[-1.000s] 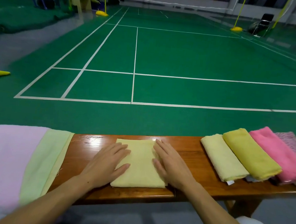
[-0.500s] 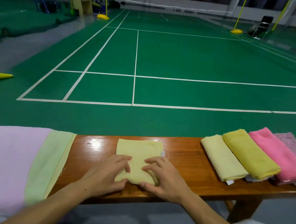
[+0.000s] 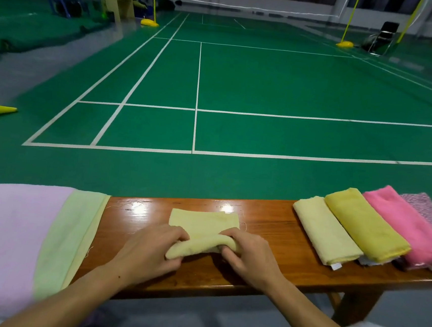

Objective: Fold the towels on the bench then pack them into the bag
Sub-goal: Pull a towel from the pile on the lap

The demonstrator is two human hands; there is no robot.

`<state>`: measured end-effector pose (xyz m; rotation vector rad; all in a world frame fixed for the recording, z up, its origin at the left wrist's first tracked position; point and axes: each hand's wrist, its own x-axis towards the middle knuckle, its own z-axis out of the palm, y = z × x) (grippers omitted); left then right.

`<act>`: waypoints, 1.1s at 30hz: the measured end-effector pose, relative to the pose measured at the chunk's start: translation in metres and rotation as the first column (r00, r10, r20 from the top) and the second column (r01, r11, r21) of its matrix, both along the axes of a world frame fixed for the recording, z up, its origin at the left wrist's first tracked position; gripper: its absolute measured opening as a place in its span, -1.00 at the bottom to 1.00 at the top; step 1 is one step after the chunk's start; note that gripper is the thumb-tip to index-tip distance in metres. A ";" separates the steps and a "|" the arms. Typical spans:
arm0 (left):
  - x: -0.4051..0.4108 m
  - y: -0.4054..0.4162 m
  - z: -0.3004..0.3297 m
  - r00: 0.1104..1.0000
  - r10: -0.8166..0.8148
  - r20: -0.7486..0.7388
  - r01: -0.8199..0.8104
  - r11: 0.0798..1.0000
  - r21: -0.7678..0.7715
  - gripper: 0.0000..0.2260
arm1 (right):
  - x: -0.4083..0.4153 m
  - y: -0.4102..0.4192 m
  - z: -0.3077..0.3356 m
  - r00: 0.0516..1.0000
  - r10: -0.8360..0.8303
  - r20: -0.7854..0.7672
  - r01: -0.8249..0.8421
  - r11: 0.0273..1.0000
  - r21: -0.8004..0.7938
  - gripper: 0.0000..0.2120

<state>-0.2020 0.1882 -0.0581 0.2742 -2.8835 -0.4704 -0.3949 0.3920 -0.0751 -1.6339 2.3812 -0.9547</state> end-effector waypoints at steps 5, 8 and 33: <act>0.000 -0.004 0.006 0.994 0.096 -0.051 -0.067 0.909 0.411 -0.81 | -0.009 0.006 0.005 0.952 -0.030 0.303 0.071 0.990 -0.125 -0.78; -0.002 -0.008 0.006 0.983 0.174 -0.059 -0.124 0.867 0.482 -0.81 | -0.012 0.005 0.010 0.911 -0.056 0.409 0.130 0.979 -0.155 -0.79; -0.032 -0.002 -0.026 0.955 0.247 0.163 -0.213 0.956 -0.200 -0.43 | -0.007 -0.017 -0.007 0.970 0.035 -0.242 0.054 0.936 0.349 -0.41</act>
